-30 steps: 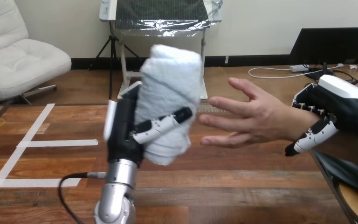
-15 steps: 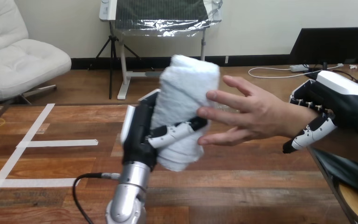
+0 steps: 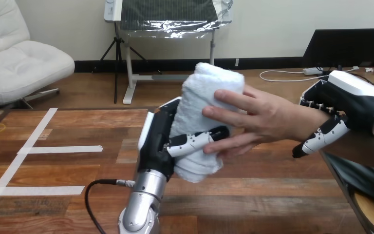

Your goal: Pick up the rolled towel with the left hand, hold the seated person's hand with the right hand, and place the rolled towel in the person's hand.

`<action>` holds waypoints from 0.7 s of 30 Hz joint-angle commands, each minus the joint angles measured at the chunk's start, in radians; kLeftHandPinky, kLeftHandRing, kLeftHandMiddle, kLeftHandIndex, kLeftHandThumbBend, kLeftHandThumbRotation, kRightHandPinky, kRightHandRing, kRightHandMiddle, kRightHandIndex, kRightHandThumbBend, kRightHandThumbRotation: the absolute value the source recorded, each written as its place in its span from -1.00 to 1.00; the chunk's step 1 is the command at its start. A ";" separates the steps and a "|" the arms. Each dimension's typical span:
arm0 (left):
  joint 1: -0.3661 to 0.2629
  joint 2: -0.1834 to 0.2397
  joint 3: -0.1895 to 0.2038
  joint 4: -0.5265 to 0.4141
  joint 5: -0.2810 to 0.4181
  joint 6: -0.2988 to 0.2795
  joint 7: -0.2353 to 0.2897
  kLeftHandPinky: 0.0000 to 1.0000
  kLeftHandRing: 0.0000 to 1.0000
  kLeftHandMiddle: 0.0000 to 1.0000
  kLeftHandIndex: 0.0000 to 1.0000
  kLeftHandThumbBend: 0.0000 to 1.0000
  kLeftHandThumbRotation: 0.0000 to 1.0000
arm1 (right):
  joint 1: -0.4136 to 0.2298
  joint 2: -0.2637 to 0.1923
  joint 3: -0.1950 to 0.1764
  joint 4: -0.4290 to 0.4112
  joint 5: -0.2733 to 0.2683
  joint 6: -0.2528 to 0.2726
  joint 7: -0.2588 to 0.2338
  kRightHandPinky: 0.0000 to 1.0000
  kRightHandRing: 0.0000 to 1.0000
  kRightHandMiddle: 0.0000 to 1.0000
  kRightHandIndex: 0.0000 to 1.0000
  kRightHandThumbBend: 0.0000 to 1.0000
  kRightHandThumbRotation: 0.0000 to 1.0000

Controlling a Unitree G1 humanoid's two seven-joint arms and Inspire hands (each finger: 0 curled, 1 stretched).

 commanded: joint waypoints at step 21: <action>-0.042 -0.125 -0.049 0.059 0.039 -0.074 -0.016 -0.43 -0.33 -0.22 -0.14 0.26 -1.00 | -0.064 0.010 -0.009 -0.008 0.005 0.009 -0.010 -0.45 -0.35 -0.23 -0.23 0.88 -0.85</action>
